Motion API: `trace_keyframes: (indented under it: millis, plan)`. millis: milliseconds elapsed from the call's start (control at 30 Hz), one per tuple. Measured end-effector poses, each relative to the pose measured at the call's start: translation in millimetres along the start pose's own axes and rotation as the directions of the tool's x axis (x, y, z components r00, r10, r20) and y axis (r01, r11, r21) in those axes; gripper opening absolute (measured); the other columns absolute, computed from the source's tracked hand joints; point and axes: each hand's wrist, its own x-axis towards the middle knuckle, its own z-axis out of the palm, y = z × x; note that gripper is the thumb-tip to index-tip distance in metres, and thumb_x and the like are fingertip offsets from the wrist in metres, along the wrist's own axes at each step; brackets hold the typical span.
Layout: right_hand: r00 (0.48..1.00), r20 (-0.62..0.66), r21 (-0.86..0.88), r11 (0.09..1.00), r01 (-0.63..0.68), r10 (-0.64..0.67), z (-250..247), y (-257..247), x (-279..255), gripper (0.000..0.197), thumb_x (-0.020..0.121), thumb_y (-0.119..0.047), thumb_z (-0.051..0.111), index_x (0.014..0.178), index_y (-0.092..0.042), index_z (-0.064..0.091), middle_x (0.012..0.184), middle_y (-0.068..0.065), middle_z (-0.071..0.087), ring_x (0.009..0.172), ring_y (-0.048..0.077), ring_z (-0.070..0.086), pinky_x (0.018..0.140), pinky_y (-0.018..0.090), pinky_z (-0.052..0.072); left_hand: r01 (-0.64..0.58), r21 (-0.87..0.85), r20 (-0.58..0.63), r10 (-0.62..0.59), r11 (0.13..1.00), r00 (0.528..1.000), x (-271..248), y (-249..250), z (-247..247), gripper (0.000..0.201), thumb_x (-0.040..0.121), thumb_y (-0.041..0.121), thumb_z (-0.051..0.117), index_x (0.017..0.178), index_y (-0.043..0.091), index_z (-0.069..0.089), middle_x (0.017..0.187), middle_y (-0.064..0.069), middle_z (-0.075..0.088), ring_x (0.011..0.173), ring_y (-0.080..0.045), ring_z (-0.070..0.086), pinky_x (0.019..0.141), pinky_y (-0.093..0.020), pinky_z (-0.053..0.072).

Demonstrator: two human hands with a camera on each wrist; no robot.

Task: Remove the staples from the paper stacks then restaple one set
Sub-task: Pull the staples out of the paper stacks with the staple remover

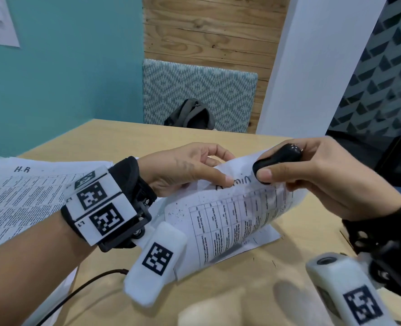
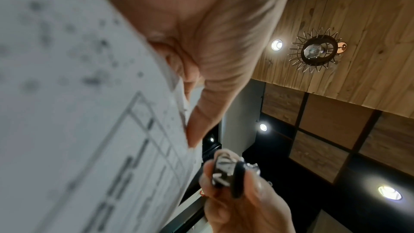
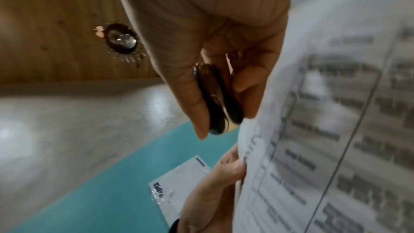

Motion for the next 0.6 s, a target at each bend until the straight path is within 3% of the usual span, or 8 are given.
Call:
trace_keyframes:
  millis: [67, 133, 200, 267, 333, 433, 600]
  plan:
    - [0.998, -0.025, -0.074, 0.996, 0.051, -0.053, -4.6, -0.3, 0.0, 0.035, 0.040, -0.021, 0.080, 0.069, -0.004, 0.071, 0.068, 0.008, 0.069, 0.057, 0.009, 0.057, 0.048, 0.014, 0.042, 0.018, 0.023, 0.008, -0.018, 1.000, 1.000, 0.1, 0.9, -5.2, 0.028, 0.075, -0.004, 0.066, 0.099, 0.007, 0.057, 0.069, -0.006, 0.065, 0.055, -0.011, 0.062, 0.053, -0.022, 0.055]
    - [0.991, -0.020, -0.220, 0.968, 0.123, -0.130, -6.4, -0.1, -2.7, 0.035, 0.043, -0.021, 0.086, 0.073, -0.008, 0.073, 0.074, 0.004, 0.073, 0.060, 0.010, 0.062, 0.056, 0.016, 0.047, 0.027, 0.045, 0.020, -0.028, 0.999, 0.999, 0.4, 0.9, -7.0, 0.028, 0.071, 0.002, 0.065, 0.097, 0.006, 0.059, 0.075, -0.008, 0.065, 0.060, -0.012, 0.063, 0.058, -0.024, 0.055]
    - [0.976, 0.000, -0.425, 0.883, 0.198, -0.218, -5.8, 2.0, -4.7, 0.032, 0.050, -0.020, 0.087, 0.079, -0.017, 0.073, 0.074, -0.005, 0.072, 0.061, 0.003, 0.063, 0.060, 0.012, 0.046, 0.039, 0.043, 0.034, -0.040, 0.998, 0.999, 0.4, -0.3, -6.2, 0.024, 0.069, 0.008, 0.065, 0.093, 0.007, 0.062, 0.080, -0.009, 0.066, 0.063, -0.015, 0.065, 0.061, -0.025, 0.056]
    - [0.945, 0.048, -0.557, 0.777, 0.294, -0.323, -5.1, 5.0, -4.4, 0.034, 0.054, -0.019, 0.087, 0.085, -0.021, 0.073, 0.077, -0.010, 0.069, 0.070, 0.005, 0.062, 0.062, 0.015, 0.048, 0.045, 0.050, 0.043, -0.047, 0.998, 0.998, 1.1, -2.8, -5.2, 0.022, 0.070, 0.012, 0.066, 0.091, 0.008, 0.063, 0.089, -0.014, 0.067, 0.069, -0.019, 0.066, 0.066, -0.028, 0.056]
    - [0.904, 0.137, -0.606, 0.687, 0.401, -0.406, -5.2, 8.3, -3.2, 0.041, 0.055, -0.022, 0.089, 0.093, -0.019, 0.073, 0.085, -0.009, 0.067, 0.080, 0.010, 0.061, 0.061, 0.021, 0.051, 0.047, 0.062, 0.054, -0.050, 0.997, 0.997, 1.1, -4.9, -4.5, 0.022, 0.071, 0.013, 0.066, 0.093, 0.009, 0.066, 0.095, -0.019, 0.068, 0.074, -0.023, 0.067, 0.071, -0.032, 0.057]
    - [0.829, 0.260, -0.618, 0.574, 0.537, -0.495, -6.8, 13.2, -1.5, 0.044, 0.058, -0.023, 0.082, 0.100, -0.015, 0.072, 0.094, -0.003, 0.068, 0.085, 0.007, 0.060, 0.063, 0.022, 0.051, 0.045, 0.051, 0.064, -0.048, 0.998, 0.997, 0.8, -5.3, -4.1, 0.016, 0.072, 0.010, 0.063, 0.085, 0.010, 0.072, 0.087, -0.015, 0.071, 0.068, -0.021, 0.069, 0.066, -0.030, 0.058]
    - [0.767, 0.325, -0.600, 0.506, 0.619, -0.554, -6.1, 14.8, -1.0, 0.045, 0.060, -0.016, 0.079, 0.104, -0.012, 0.071, 0.099, 0.000, 0.067, 0.087, 0.008, 0.060, 0.067, 0.021, 0.050, 0.044, 0.087, 0.083, -0.052, 0.995, 0.995, 2.5, -5.5, -4.5, 0.017, 0.072, 0.008, 0.061, 0.086, 0.005, 0.070, 0.085, -0.015, 0.071, 0.066, -0.020, 0.068, 0.065, -0.027, 0.057]
